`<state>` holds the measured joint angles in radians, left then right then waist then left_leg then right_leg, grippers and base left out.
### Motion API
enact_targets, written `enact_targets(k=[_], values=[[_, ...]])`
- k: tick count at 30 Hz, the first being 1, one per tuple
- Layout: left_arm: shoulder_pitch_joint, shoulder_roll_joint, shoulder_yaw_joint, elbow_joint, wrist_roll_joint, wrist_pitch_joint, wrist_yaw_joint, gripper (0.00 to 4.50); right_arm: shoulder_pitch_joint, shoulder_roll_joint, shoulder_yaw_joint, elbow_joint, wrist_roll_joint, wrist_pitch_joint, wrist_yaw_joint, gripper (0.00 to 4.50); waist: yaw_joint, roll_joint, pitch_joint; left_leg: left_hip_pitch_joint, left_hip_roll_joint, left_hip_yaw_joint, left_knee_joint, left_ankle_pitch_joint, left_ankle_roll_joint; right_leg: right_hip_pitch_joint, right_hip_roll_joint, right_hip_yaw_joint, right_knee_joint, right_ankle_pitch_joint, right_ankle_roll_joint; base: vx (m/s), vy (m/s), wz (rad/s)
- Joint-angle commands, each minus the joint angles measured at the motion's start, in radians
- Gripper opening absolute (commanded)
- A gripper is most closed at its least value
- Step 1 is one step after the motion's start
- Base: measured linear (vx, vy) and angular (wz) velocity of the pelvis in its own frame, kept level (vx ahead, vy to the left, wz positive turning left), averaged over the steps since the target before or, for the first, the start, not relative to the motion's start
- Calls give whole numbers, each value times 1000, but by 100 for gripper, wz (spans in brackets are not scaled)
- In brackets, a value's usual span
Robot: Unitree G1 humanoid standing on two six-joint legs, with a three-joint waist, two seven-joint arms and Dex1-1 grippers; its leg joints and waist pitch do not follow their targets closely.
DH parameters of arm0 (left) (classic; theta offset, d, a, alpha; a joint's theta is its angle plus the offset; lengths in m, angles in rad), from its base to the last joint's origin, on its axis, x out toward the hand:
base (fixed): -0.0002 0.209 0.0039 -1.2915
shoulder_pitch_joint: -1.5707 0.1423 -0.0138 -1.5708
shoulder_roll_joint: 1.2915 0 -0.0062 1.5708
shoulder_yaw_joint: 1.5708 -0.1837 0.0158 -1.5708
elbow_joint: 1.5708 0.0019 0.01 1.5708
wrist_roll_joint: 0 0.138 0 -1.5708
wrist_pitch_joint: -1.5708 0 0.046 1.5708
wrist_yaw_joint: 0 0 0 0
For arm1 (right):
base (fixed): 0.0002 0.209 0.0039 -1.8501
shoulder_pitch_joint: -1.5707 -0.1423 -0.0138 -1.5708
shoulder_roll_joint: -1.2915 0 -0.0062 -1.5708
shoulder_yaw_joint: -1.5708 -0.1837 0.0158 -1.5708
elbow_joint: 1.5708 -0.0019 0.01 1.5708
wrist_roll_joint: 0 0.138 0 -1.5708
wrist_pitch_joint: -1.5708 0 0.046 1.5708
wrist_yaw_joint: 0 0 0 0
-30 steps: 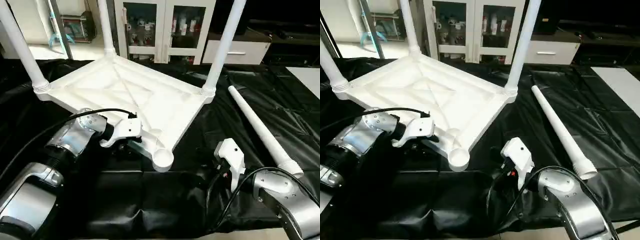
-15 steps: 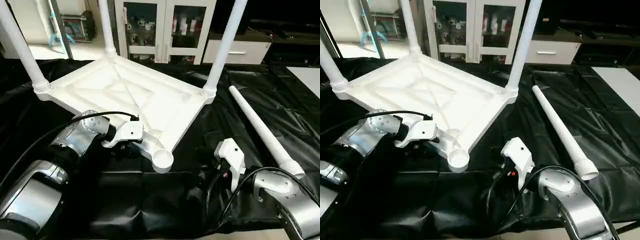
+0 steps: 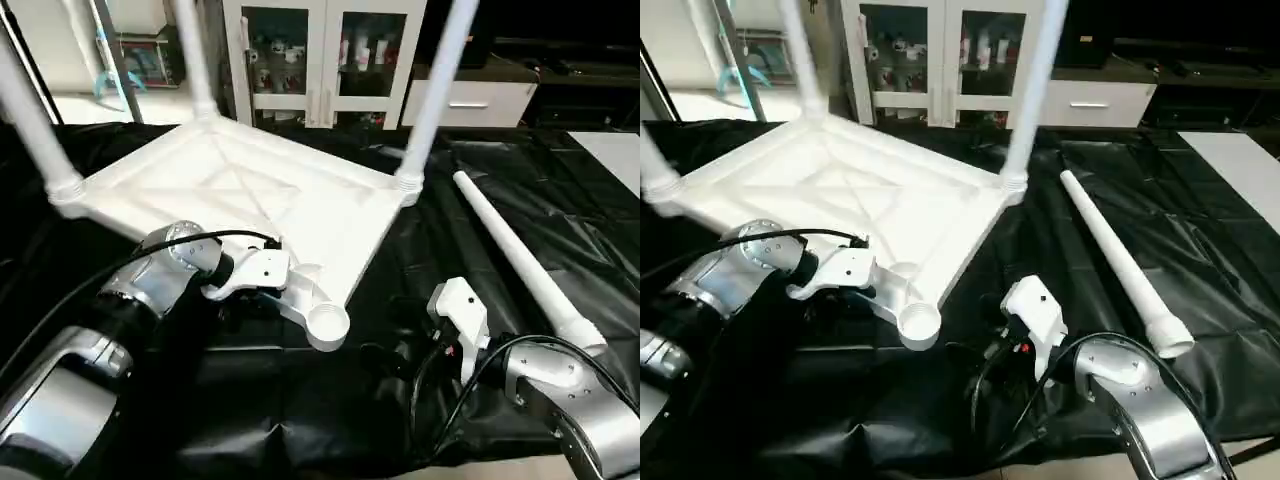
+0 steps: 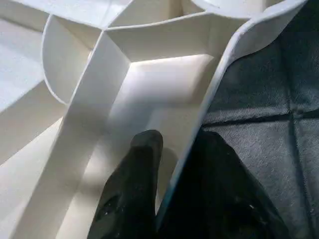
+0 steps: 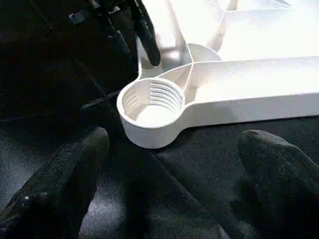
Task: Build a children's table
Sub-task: Rotate table base
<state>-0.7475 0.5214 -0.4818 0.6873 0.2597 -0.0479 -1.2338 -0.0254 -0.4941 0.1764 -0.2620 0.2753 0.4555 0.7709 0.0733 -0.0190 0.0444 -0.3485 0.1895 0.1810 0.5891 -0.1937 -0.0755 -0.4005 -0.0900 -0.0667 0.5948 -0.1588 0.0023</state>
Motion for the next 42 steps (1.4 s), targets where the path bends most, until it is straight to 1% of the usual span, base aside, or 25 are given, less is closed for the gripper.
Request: enact_targets(k=[1, 5, 6, 7, 8, 10, 12, 15, 17, 18, 21, 24, 25, 26, 27, 29, 32, 34, 36, 37, 38, 39, 40, 41, 42], values=[[55, 20, 9, 24, 5, 88, 10, 95, -2, -3, 5, -1, -2, -9, 0, 450, 5, -3, -47, 3, 40, -22, -85, -337, -8, 36, -65, 44, -85, -458, -137, 0, 0, 0], [121, 60, 24, -93, -1, 213, -16, 81, 0, 1, 9, -3, -3, -9, 1, 450, -11, -4, -44, -2, 40, -27, -89, -352, -7, 35, -66, 42, -89, -511, -119, 0, 0, 0], [155, 83, 24, -153, 4, 253, -24, 78, 1, 2, 11, -4, -3, -9, 1, 450, -16, -6, -44, -2, 39, -28, -88, -358, -5, 33, -65, 41, -92, -530, -111, 0, 0, 0], [169, 91, 27, -176, 9, 275, -19, 71, 2, 3, 12, -2, -3, -9, 1, 450, -21, -6, -46, -5, 41, -30, -89, -353, -7, 35, -66, 42, -88, -525, -112, 0, 0, 0], [181, 97, 31, -195, 12, 293, -15, 71, 2, 4, 12, -2, -3, -9, 0, 450, -26, -4, -44, -4, 38, -29, -88, -356, -3, 32, -63, 40, -92, -540, -106, 0, 0, 0], [197, 107, 34, -221, 15, 312, -14, 62, 2, 4, 12, 2, -4, -11, 0, 450, -31, -4, -43, -2, 36, -28, -86, -364, 3, 27, -62, 40, -96, -562, -102, 0, 0, 0], [235, 127, 44, -284, 25, 369, -5, 57, 2, 7, 12, 8, -6, -8, -5, 450, -33, -4, -43, -2, 37, -30, -87, -371, 3, 27, -63, 40, -96, -580, -95, 0, 0, 0], [256, 133, 54, -323, 29, 408, 11, 52, 1, 8, 13, 14, -9, -9, -9, 450, -35, -2, -42, -1, 36, -30, -87, -381, 3, 24, -61, 39, -99, -589, -92, 0, 0, 0], [280, 123, 77, -382, 35, 488, 57, 44, 0, 9, 14, 18, -11, -9, -11, 450, -38, -1, -41, -1, 35, -31, -87, -396, 3, 22, -60, 38, -102, -603, -88, 0, 0, 0], [280, 123, 77, -382, 35, 488, 57, 42, 0, 9, 14, 18, -11, -9, -11, 450, -38, 1, -41, 1, 35, -30, -87, -400, 0, 21, -59, 38, -102, -604, -88, 0, 0, 0], [288, 92, 96, -419, 51, 582, 124, 39, -1, 11, 7, 24, -13, -4, -18, 450, -39, -1, -38, 4, 31, -32, -85, -420, 3, 17, -58, 35, -110, -651, -70, 0, 0, 0], [302, 40, 122, -451, 31, 612, 179, 37, -1, 19, 8, 28, -20, -3, -29, 450, -43, 1, -37, 1, 28, -37, -84, -433, 2, 20, -58, 26, -118, -688, -47, 0, 0, 0], [302, 39, 122, -452, 30, 612, 180, 36, -1, 19, 8, 28, -20, -3, -29, 450, -43, 1, -38, 0, 27, -39, -84, -433, 3, 21, -59, 25, -119, -688, -45, 0, 0, 0], [305, 28, 123, -460, 25, 615, 185, 36, -2, 20, 9, 29, -22, -3, -31, 450, -46, 6, -40, -4, 28, -44, -89, -442, 6, 27, -58, 21, -120, -668, -44, 0, 0, 0], [306, 10, 118, -469, 21, 610, 196, 36, -8, 24, 10, 36, -26, -5, -35, 450, -48, 5, -42, -4, 30, -45, -91, -442, 6, 29, -57, 21, -119, -649, -48, 0, 0, 0], [307, -2, 118, -476, 17, 624, 204, 30, -12, 28, 10, 38, -25, -4, -37, 450, -51, 4, -41, 2, 29, -42, -89, -460, 11, 20, -55, 22, -122, -621, -66, 0, 0, 0], [307, -2, 105, -507, 14, 637, 194, 20, -13, 28, 10, 38, -25, -4, -39, 450, -51, 3, -42, 1, 29, -41, -90, -450, 20, 22, -56, 26, -120, -600, -75, 0, 0, 0], [312, 4, 97, -519, 19, 614, 193, 13, -14, 26, 10, 42, -28, -9, -41, 450, -50, 3, -43, -1, 31, -41, -92, -432, 24, 23, -57, 30, -116, -568, -86, 0, 0, 0], [319, 14, 93, -516, 10, 522, 185, 3, -16, 26, 7, 50, -29, -13, -42, 450, -48, 2, -44, -1, 31, -38, -91, -422, 27, 23, -56, 33, -113, -531, -100, 0, 0, 0], [319, 14, 93, -516, 10, 522, 185, 3, -16, 26, 7, 50, -29, -13, -42, 450, -48, 2, -44, -1, 31, -38, -91, -422, 27, 23, -56, 33, -113, -531, -100, 0, 0, 0], [328, 15, 97, -514, -17, 434, 173, 1, -19, 27, 5, 55, -30, -15, -45, 450, -44, 1, -46, -3, 31, -37, -91, -401, 32, 25, -57, 34, -109, -503, -109, 0, 0, 0], [329, 14, 98, -514, -20, 428, 173, 0, -19, 28, 4, 56, -30, -15, -45, 450, -44, 2, -47, -4, 31, -35, -91, -395, 32, 26, -56, 35, -107, -492, -112, 0, 0, 0], [331, 12, 98, -509, -34, 360, 167, 0, -21, 28, 2, 60, -32, -16, -47, 450, -43, 2, -48, -3, 33, -34, -92, -387, 32, 26, -56, 36, -105, -475, -118, 0, 0, 0], [331, 12, 88, -498, -41, 250, 170, 0, -26, 28, -1, 67, -35, -18, -49, 450, -35, 0, -50, -3, 33, -31, -90, -363, 38, 25, -55, 39, -102, -434, -130, 0, 0, 0], [330, 14, 85, -497, -35, 243, 177, 0, -27, 27, -1, 68, -36, -18, -49, 450, -32, 1, -50, -2, 33, -29, -89, -355, 37, 24, -54, 40, -99, -415, -135, 0, 0, 0]])
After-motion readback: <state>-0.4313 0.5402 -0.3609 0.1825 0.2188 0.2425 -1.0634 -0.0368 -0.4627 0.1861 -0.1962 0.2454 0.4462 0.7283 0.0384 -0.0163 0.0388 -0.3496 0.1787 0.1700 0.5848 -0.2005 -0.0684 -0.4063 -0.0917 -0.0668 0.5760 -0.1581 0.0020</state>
